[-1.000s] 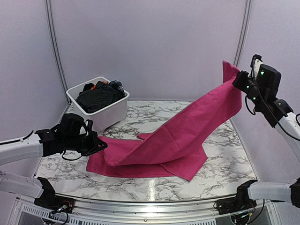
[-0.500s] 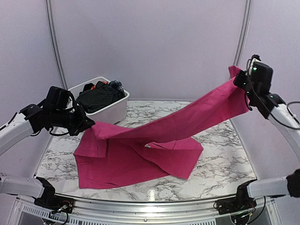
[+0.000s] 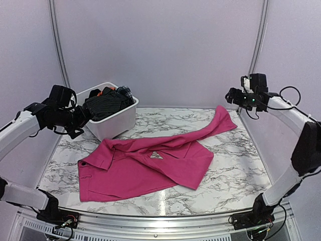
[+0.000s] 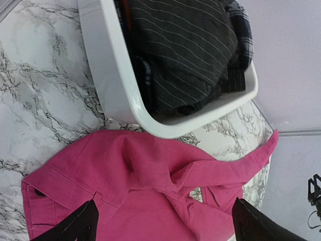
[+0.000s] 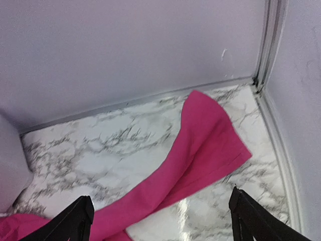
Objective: Fold and stack the mixed laundry pile
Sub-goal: Flatten out the crumpled trousers at the center of the board.
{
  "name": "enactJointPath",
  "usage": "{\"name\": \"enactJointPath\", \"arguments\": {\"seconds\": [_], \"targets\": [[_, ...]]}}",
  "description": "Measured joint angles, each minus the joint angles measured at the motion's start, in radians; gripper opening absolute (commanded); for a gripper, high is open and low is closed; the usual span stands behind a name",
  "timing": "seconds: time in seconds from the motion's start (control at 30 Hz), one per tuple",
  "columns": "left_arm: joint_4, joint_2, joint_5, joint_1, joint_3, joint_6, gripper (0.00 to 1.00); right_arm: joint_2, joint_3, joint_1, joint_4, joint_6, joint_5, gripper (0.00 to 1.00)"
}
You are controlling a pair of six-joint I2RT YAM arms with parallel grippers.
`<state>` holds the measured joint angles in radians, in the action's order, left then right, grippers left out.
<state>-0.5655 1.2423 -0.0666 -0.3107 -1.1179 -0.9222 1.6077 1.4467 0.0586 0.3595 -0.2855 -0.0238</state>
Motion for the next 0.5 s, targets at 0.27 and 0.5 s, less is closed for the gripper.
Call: {"name": "enactJointPath", "arguments": {"seconds": [0.27,0.5], "targets": [[-0.006,0.043,-0.033,-0.289,0.109,0.173,0.83,-0.233,-0.403,0.054,0.019,-0.035,-0.247,0.67],[-0.010,0.219,-0.039,-0.366,0.121,0.240,0.78,-0.069,-0.461,0.096,0.040,-0.011,-0.306,0.56]]}}
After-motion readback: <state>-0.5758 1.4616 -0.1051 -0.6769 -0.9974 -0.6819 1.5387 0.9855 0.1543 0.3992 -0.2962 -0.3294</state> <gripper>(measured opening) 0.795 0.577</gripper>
